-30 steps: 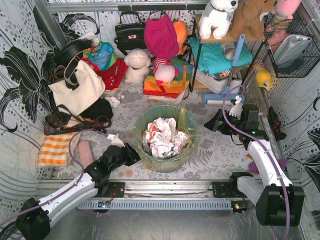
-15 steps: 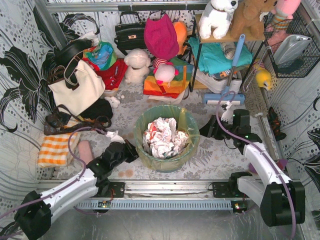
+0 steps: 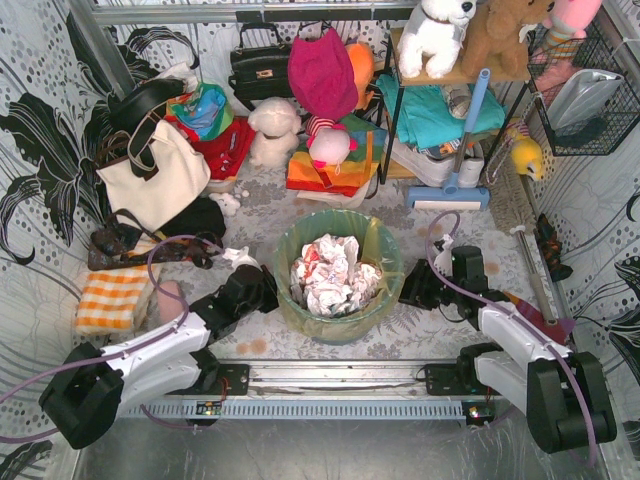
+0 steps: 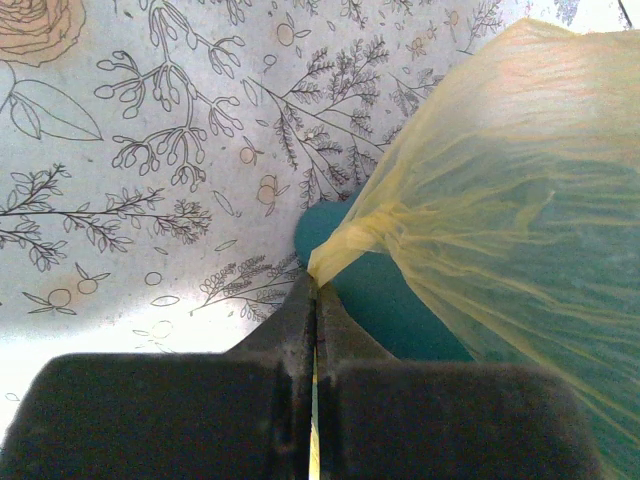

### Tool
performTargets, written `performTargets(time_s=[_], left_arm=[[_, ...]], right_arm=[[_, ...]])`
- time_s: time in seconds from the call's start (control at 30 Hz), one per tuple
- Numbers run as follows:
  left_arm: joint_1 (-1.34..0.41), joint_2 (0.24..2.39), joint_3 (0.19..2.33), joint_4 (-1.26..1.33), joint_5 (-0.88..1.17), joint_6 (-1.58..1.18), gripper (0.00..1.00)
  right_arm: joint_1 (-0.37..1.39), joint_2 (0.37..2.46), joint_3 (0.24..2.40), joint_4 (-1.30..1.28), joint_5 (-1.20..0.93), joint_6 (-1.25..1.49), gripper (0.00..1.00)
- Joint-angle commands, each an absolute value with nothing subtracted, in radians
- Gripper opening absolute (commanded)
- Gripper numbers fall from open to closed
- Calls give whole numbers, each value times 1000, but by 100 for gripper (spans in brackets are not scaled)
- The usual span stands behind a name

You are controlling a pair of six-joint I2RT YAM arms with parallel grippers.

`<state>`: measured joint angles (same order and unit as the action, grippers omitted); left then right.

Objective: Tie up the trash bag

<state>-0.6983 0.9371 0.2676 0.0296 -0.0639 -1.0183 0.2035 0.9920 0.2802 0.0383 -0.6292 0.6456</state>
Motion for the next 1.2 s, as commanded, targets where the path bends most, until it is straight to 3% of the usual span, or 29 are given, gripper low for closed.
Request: performTargets(time_s=[0.0,0.17,0.47,0.83,0.93,1.17], left_arm=[[-690,951,307,79,-54,-1001,0],[-688,969,339,68,-37,-998,0],[-689,1006,348,80,-19,-1004,0],[-689,994,333,85,-21,-1015,0],[-689,989,333,77,-32,-1021,0],[-687,954,312,64,-60,-1050,0]], right_arm=[[216,984,214,171,-650,783,42],[222,1027,149,283,-653,945,37],[261,1111,123,404,-685,1105,46],[265,1199,64,543,-650,1242,40],[266,1239,48,584,-632,1292,33],[272,1380,9,791,-642,1412,30]])
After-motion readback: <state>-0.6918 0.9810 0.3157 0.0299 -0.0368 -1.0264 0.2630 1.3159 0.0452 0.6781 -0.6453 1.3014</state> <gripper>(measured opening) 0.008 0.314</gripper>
